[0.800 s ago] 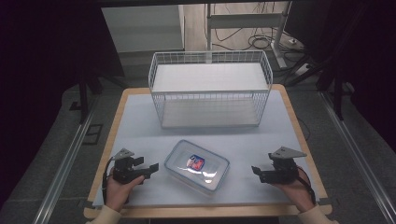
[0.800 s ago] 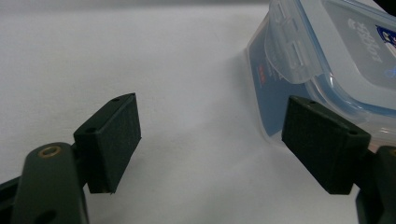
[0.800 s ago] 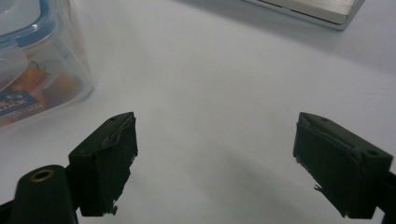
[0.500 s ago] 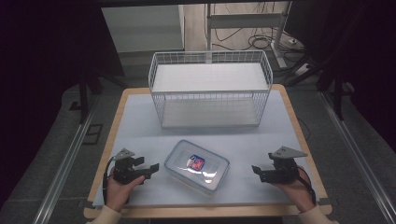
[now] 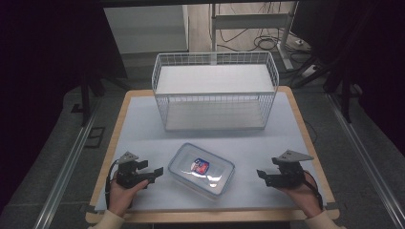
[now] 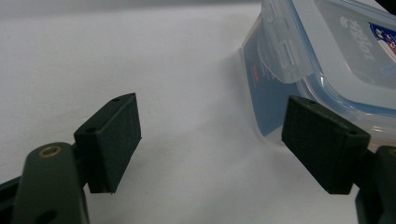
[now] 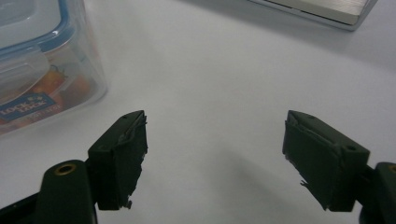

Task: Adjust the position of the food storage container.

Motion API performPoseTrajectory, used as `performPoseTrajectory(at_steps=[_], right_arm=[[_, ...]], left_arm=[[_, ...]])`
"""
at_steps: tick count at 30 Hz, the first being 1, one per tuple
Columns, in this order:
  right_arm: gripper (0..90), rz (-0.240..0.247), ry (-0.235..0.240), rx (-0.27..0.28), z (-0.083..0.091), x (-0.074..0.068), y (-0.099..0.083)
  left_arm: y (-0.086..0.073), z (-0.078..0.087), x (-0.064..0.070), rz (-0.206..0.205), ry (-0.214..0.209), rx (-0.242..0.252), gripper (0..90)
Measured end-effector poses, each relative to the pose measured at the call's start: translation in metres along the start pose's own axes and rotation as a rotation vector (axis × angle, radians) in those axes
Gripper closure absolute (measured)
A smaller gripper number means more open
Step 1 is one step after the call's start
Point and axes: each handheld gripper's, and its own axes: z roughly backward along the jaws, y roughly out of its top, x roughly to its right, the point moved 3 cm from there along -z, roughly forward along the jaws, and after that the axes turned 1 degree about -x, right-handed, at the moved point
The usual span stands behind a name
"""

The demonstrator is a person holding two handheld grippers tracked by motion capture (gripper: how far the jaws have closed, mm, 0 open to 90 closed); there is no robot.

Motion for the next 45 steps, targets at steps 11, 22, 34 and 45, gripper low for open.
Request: performPoseTrajectory(at_steps=[11, 22, 34, 45], right_arm=[[36.6, 0.030, 0.047, -0.023, 0.004, -0.012, 0.006], [35.4, 0.050, 0.091, -0.010, 0.006, -0.025, 0.019], [40.7, 0.083, 0.183, 0.036, 0.013, -0.058, 0.052], [84.2, 0.226, 0.353, -0.015, 0.003, -0.113, 0.069]], left_arm=[[-0.001, -0.001, 0.001, -0.003, -0.004, -0.009, 19.5], [-0.001, -0.004, 0.003, -0.011, -0.010, -0.024, 19.7], [-0.001, -0.005, 0.004, -0.010, -0.017, -0.036, 19.5], [-0.001, -0.004, 0.002, -0.001, -0.012, -0.025, 19.4]])
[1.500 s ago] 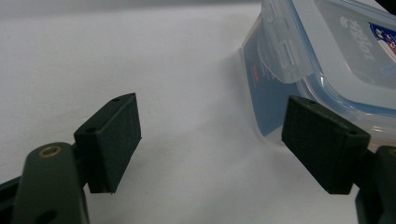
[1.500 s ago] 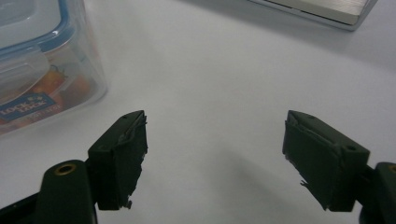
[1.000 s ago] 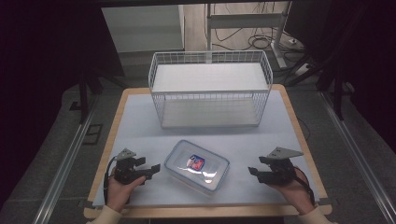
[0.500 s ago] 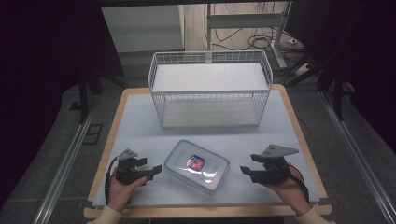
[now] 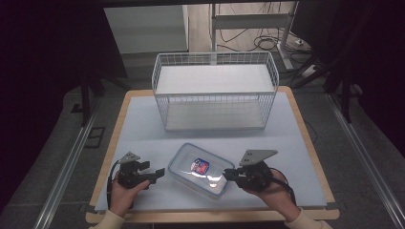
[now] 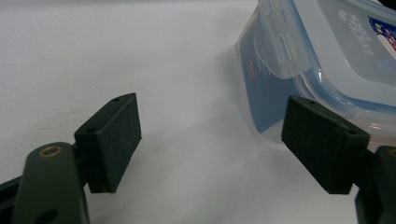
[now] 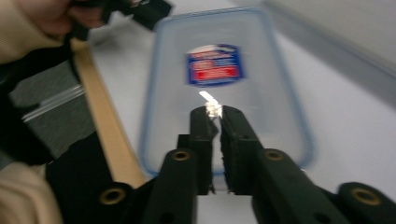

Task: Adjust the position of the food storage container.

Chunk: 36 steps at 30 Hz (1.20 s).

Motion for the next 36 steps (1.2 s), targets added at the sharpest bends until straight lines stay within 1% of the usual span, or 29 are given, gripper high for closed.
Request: performPoseTrajectory(at_steps=[1, 2, 3, 4, 5, 6, 7, 9, 10, 11, 15, 16, 17, 18, 20, 25, 27, 29, 31, 34, 36], right_arm=[[84.2, 0.000, 0.000, 0.000, 0.000, 0.000, 0.000], [86.5, 0.026, 0.029, -0.009, -0.006, -0.012, 0.003], [86.5, 0.026, 0.029, -0.009, -0.006, -0.012, 0.003], [88.1, 0.043, 0.054, -0.014, -0.011, -0.020, 0.004], [88.1, 0.043, 0.054, -0.014, -0.011, -0.020, 0.004], [88.8, 0.054, 0.071, -0.024, -0.017, -0.027, 0.004], [88.8, 0.054, 0.071, -0.024, -0.017, -0.027, 0.004], [89.1, 0.069, 0.088, -0.050, -0.025, -0.035, 0.002], [89.2, 0.081, 0.100, -0.078, -0.031, -0.040, -0.001], [89.2, 0.081, 0.100, -0.078, -0.031, -0.040, -0.001], [89.2, 0.113, 0.125, -0.131, -0.043, -0.052, -0.011], [89.2, 0.128, 0.120, -0.157, -0.047, -0.057, -0.016], [89.2, 0.128, 0.120, -0.157, -0.047, -0.057, -0.016], [89.2, 0.141, 0.112, -0.166, -0.050, -0.057, -0.018], [89.3, 0.151, 0.106, -0.182, -0.053, -0.058, -0.023], [89.4, 0.174, 0.088, -0.191, -0.052, -0.058, -0.026], [89.3, 0.172, 0.087, -0.192, -0.051, -0.058, -0.027], [89.4, 0.177, 0.063, -0.191, -0.050, -0.056, -0.028], [89.4, 0.167, 0.064, -0.187, -0.049, -0.054, -0.029], [89.4, 0.164, 0.049, -0.183, -0.047, -0.051, -0.031], [89.4, 0.167, 0.042, -0.179, -0.047, -0.049, -0.032]], left_arm=[[0.000, 0.000, 0.000, 0.000, 0.000, 0.000, 19.4], [0.000, 0.000, 0.000, -0.001, 0.002, -0.003, 19.4], [0.000, 0.000, 0.000, -0.001, 0.002, -0.003, 19.4], [0.000, -0.001, 0.000, -0.002, 0.002, -0.004, 19.4], [0.000, -0.001, 0.000, -0.002, 0.002, -0.004, 19.4], [0.000, -0.001, 0.000, -0.003, 0.003, -0.005, 19.4], [0.000, -0.001, 0.000, -0.003, 0.003, -0.005, 19.4], [0.000, 0.000, 0.000, -0.002, 0.003, -0.006, 19.5], [0.000, 0.000, 0.000, -0.002, 0.003, -0.005, 19.4], [-0.001, 0.000, 0.000, -0.003, 0.004, -0.008, 19.4], [-0.001, 0.000, -0.001, -0.003, 0.003, -0.006, 19.5], [-0.001, -0.001, -0.001, -0.003, 0.005, -0.007, 19.4], [-0.001, -0.001, -0.001, -0.003, 0.005, -0.007, 19.4], [-0.001, -0.001, -0.001, -0.002, 0.003, -0.008, 19.4], [-0.001, -0.001, -0.001, -0.001, 0.003, -0.009, 19.4], [-0.001, -0.001, 0.000, -0.003, 0.004, -0.011, 19.5], [-0.001, -0.001, -0.001, -0.003, 0.004, -0.014, 19.5], [-0.001, -0.001, -0.001, -0.003, 0.004, -0.014, 19.5], [-0.001, -0.001, -0.001, -0.004, 0.004, -0.014, 19.5], [-0.001, -0.001, -0.001, -0.010, 0.005, -0.017, 19.5], [-0.002, -0.002, -0.001, -0.005, 0.004, -0.019, 19.5]])
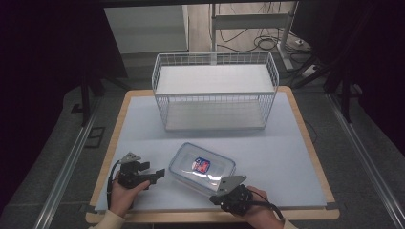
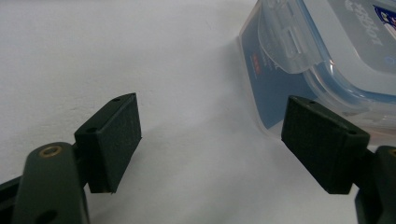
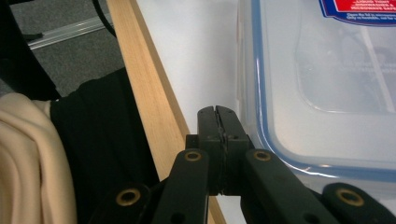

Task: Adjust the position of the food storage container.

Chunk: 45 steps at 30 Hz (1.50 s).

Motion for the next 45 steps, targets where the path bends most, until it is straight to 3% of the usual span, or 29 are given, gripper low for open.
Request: performPoseTrajectory(at_steps=[4, 29, 39, 45], right_arm=[[89.4, 0.002, -0.020, 0.004, 0.002, 0.005, -0.003], [89.4, -0.129, -0.138, 0.058, 0.032, 0.061, -0.023], [89.4, -0.150, -0.135, 0.062, 0.031, 0.068, -0.028], [89.4, -0.187, -0.129, 0.125, 0.052, 0.075, -0.030]], left_arm=[[0.000, 0.000, -0.001, -0.002, -0.001, 0.000, 19.5], [-0.001, -0.002, -0.001, -0.002, 0.005, -0.010, 19.4], [-0.001, -0.002, 0.000, 0.000, 0.003, -0.007, 19.4], [-0.001, -0.001, -0.001, 0.001, 0.004, -0.004, 19.4]])
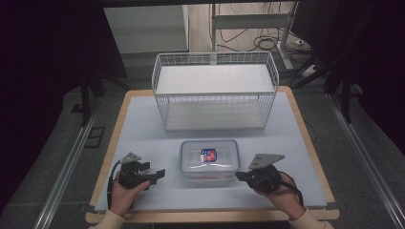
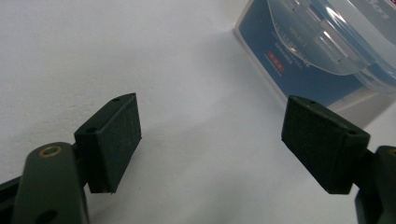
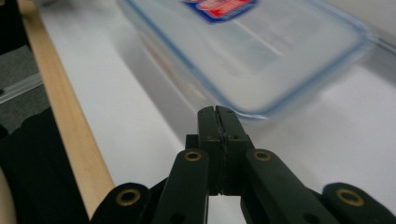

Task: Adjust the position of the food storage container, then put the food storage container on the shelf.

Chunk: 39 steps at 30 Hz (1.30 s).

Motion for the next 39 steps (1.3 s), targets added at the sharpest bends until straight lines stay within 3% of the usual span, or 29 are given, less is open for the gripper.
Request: performPoseTrajectory(at_steps=[5, 10, 14, 18, 21, 24, 25, 27, 31, 39], right_arm=[[89.4, -0.062, -0.088, -0.059, 0.004, 0.027, -0.016], [89.3, -0.122, -0.112, -0.060, 0.002, 0.044, -0.025], [88.4, -0.134, -0.105, -0.045, 0.004, 0.047, -0.025], [85.8, -0.129, -0.099, -0.039, 0.003, 0.045, -0.024], [73.8, -0.125, -0.097, -0.035, 0.002, 0.044, -0.024], [54.0, -0.134, -0.116, -0.029, 0.002, 0.045, -0.023], [45.2, -0.158, -0.102, -0.012, 0.003, 0.046, -0.022], [42.0, -0.167, -0.099, -0.002, 0.003, 0.047, -0.022], [23.0, -0.236, -0.050, 0.054, 0.004, 0.050, -0.019], [17.1, -0.276, 0.022, 0.116, 0.003, 0.050, -0.012]], left_arm=[[0.000, 0.000, 0.001, -0.001, -0.001, 0.001, 19.4], [0.000, 0.000, 0.001, -0.001, -0.001, 0.000, 19.4], [0.001, 0.000, 0.001, 0.003, 0.002, 0.005, 19.3], [0.004, 0.007, 0.001, 0.020, 0.026, 0.054, 19.8], [0.004, 0.008, 0.001, 0.022, 0.024, 0.061, 19.6], [0.006, 0.007, 0.004, 0.014, 0.016, 0.054, 19.5], [0.007, 0.007, 0.006, 0.012, 0.007, 0.053, 19.4], [0.008, 0.007, 0.007, 0.012, 0.003, 0.051, 19.3], [0.014, 0.013, 0.012, 0.021, -0.014, 0.073, 18.8], [0.028, 0.015, 0.018, 0.062, -0.058, 0.089, 17.9]])
